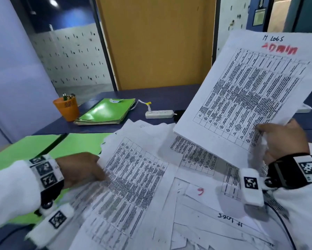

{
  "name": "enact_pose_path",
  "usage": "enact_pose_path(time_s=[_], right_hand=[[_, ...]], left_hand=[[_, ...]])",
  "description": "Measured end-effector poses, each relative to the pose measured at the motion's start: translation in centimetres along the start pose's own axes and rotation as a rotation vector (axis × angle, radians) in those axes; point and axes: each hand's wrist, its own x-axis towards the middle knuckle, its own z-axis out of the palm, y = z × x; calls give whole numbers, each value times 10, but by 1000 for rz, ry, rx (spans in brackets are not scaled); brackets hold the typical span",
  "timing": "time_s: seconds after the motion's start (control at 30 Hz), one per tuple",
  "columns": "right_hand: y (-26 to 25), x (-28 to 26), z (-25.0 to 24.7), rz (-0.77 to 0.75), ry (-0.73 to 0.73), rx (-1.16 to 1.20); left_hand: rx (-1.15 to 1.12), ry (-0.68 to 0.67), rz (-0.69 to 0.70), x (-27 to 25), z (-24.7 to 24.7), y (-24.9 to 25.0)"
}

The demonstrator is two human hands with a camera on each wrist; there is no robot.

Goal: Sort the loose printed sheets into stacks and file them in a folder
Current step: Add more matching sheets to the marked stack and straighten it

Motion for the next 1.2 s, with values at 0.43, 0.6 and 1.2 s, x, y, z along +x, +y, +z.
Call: enact_pose_path(time_s=[0.43,0.6,1.2], right_hand=[[2,-9,6,-66,-126,-100],[9,-9,11,-91,-152,-51],[14,-4,10,-102,-172,-75]], left_hand=[[406,137,-29,-11,40,7],[376,115,-73,-8,35,17],[349,128,-12,-12,34,20]])
